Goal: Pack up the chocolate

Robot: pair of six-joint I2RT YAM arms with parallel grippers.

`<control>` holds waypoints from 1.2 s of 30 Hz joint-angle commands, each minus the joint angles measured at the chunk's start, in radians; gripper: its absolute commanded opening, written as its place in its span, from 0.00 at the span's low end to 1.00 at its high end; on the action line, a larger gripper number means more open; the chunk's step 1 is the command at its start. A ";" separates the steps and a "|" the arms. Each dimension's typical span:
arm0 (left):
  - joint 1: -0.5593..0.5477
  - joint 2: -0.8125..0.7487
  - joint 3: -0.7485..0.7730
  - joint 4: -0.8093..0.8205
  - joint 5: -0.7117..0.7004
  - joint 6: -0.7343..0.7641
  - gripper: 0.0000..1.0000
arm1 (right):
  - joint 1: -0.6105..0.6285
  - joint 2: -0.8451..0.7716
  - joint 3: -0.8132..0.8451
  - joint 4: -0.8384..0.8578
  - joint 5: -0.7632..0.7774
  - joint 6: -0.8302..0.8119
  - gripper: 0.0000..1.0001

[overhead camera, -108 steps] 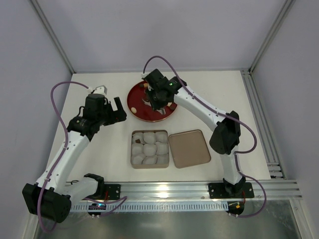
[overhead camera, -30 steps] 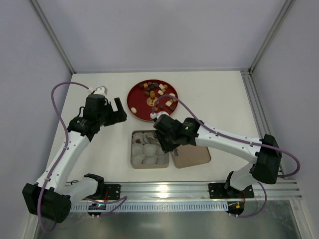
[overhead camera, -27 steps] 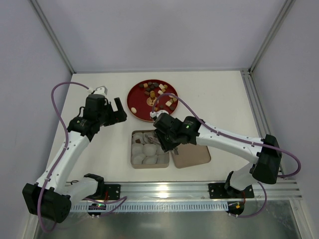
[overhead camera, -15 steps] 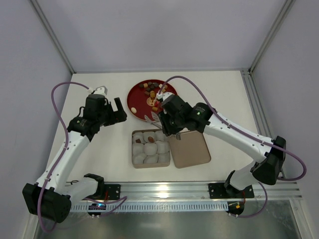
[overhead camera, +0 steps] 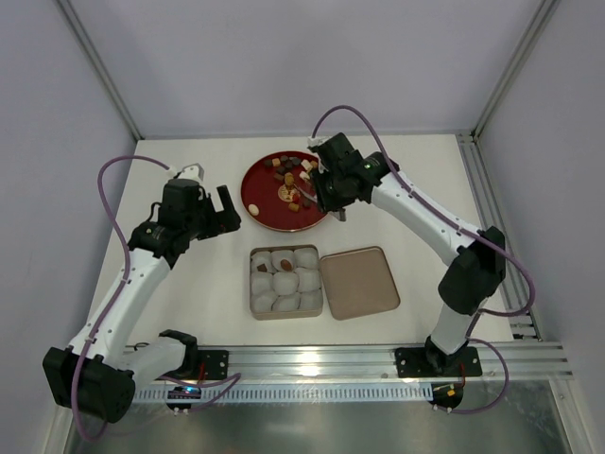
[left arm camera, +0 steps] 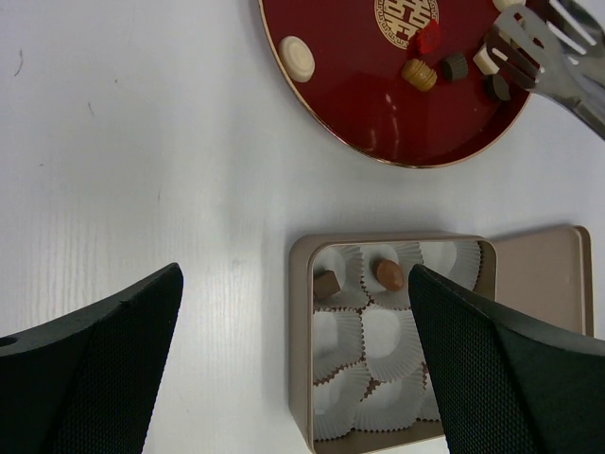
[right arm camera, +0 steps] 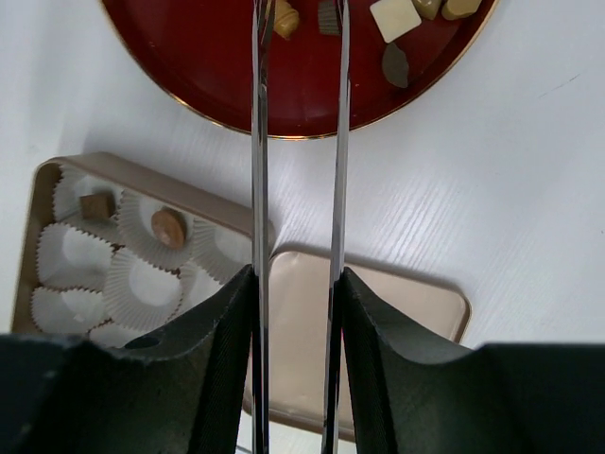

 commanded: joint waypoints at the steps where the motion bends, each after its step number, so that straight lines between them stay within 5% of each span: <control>1: 0.008 0.002 -0.002 0.032 0.005 -0.006 1.00 | -0.028 0.054 0.064 0.008 0.003 -0.041 0.41; 36: 0.007 0.004 -0.002 0.032 0.006 -0.006 1.00 | -0.036 0.174 0.041 0.033 0.024 -0.039 0.38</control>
